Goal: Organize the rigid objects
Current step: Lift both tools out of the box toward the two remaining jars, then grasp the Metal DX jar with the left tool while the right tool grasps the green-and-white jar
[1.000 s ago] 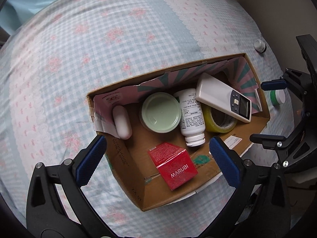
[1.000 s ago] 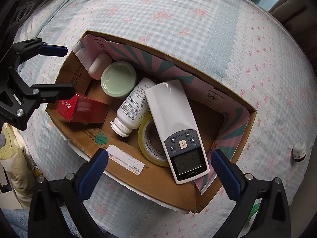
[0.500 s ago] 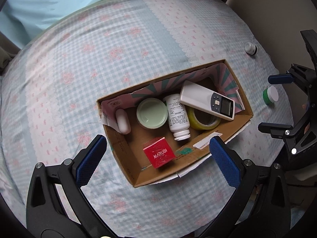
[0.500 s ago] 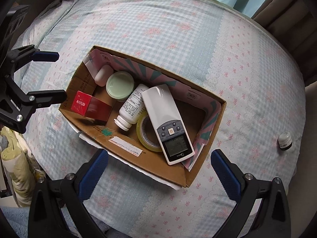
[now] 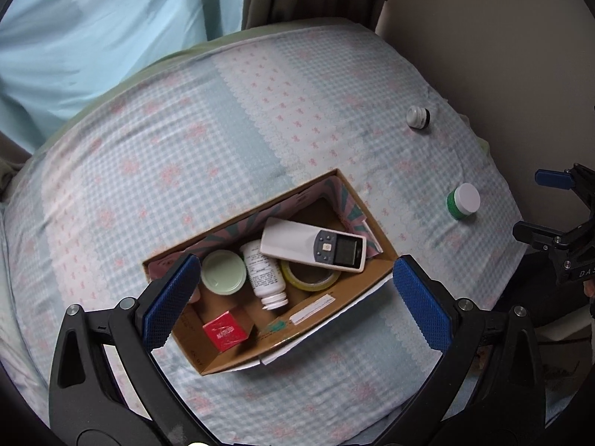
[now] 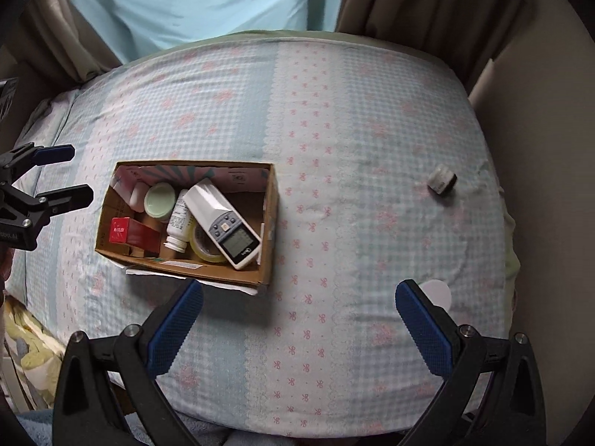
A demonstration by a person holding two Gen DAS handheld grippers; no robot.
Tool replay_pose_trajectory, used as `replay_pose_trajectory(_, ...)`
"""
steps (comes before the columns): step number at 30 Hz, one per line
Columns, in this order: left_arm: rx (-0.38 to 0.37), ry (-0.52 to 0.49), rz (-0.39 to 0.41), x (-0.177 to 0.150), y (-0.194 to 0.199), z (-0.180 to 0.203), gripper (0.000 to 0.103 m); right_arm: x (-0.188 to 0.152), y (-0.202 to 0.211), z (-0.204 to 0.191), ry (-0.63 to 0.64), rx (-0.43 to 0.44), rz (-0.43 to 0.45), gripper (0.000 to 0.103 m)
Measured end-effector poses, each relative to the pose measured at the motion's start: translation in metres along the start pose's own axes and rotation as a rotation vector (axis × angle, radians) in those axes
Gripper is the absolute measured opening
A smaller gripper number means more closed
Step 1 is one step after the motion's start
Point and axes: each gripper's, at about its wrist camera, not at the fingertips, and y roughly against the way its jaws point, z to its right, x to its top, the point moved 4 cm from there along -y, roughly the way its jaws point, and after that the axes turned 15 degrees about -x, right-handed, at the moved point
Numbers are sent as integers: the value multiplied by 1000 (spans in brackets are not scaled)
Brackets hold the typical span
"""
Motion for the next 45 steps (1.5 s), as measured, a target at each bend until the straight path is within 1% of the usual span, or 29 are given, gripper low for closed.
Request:
replay_pose_trajectory(3, 23, -52, 35, 13, -2, 31, 103, -13, 9, 37, -61, -53, 3, 103)
replay_pose_trajectory(4, 25, -66, 35, 17, -5, 41, 103, -18, 12, 48, -78, -76, 4, 103)
replay_pose_trajectory(6, -3, -84, 35, 24, -12, 62, 103, -25, 14, 68, -108, -107, 13, 103)
replay_pose_trajectory(8, -21, -97, 34, 32, -20, 81, 103, -32, 13, 86, -132, -111, 9, 103)
replay_pose_trajectory(11, -22, -124, 19, 46, -35, 108, 103, -40, 7, 111, -173, -110, 5, 103)
replay_pose_trajectory(14, -28, -124, 3, 63, -57, 130, 103, -50, -5, 133, -199, -114, -2, 103)
replay_pose_trajectory(19, -48, -111, -42, 94, -106, 155, 103, -69, -35, 160, -235, -98, -34, 103)
replay_pose_trajectory(21, -54, -115, -72, 107, -131, 164, 103, -76, -53, 165, -246, -88, -61, 103)
replay_pose_trajectory(27, -105, -93, -174, 138, -216, 184, 103, -89, -107, 170, -294, -56, -131, 103)
replay_pose_trajectory(29, -101, -99, -209, 148, -245, 192, 103, -92, -126, 169, -314, -51, -165, 103)
replay_pose_trajectory(35, -79, -146, -295, 173, -330, 210, 103, -93, -179, 152, -313, -80, -260, 103)
replay_pose_trajectory(41, -75, -159, -347, 194, -401, 203, 103, -82, -232, 137, -349, -94, -333, 103)
replay_pose_trajectory(45, -65, -180, -353, 198, -439, 201, 102, -81, -260, 129, -371, -111, -341, 103)
